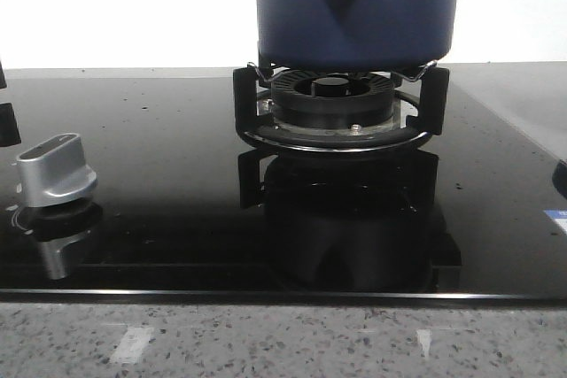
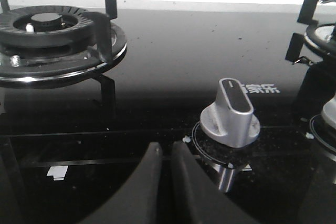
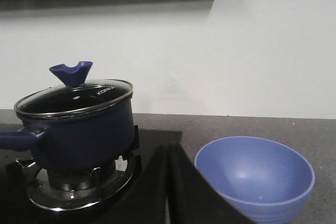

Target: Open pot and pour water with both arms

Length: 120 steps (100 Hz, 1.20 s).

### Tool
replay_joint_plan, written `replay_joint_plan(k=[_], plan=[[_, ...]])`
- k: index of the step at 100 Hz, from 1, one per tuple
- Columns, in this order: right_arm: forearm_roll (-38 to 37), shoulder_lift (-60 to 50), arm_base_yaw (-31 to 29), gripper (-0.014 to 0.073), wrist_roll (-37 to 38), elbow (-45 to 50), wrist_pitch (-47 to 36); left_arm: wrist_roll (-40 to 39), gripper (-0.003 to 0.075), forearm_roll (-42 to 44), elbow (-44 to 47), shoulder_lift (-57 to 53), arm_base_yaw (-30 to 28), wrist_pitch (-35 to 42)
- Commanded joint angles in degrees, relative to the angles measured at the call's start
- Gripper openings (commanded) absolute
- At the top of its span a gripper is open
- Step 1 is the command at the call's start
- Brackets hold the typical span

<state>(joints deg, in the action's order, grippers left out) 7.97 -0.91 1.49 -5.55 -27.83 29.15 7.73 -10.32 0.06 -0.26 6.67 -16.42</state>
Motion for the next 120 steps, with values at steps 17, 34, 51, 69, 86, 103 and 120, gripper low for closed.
replay_joint_plan(k=[17,34,51,69,86,103,120], plan=[[-0.4,-0.5,0.0,-0.0067,-0.4,-1.1,-4.7,-0.9,-0.0010,0.8,1.8,-1.6,-0.2,0.2],[-0.4,-0.5,0.0,-0.0067,-0.4,-1.1,-4.7,-0.9,-0.0010,0.4,1.8,-1.6,-0.2,0.3],[-0.4,-0.5,0.0,-0.0067,-0.4,-1.1,-4.7,-0.9,-0.0010,0.4,1.8,-1.6,-0.2,0.4],[-0.4,-0.5,0.0,-0.0067,-0.4,-1.1,-4.7,-0.9,-0.0010,0.4,1.8,-1.6,-0.2,0.4],[-0.4,-0.5,0.0,-0.0067,-0.4,-1.1,-4.7,-0.9,-0.0010,0.4,1.8,-1.6,-0.2,0.4],[-0.4,-0.5,0.0,-0.0067,-0.4,-1.1,-4.7,-0.9,-0.0010,0.4,1.8,-1.6,-0.2,0.4],[-0.4,-0.5,-0.1,-0.0067,-0.4,-0.6,-5.1,-0.9,-0.0010,0.4,1.8,-1.6,-0.2,0.4]])
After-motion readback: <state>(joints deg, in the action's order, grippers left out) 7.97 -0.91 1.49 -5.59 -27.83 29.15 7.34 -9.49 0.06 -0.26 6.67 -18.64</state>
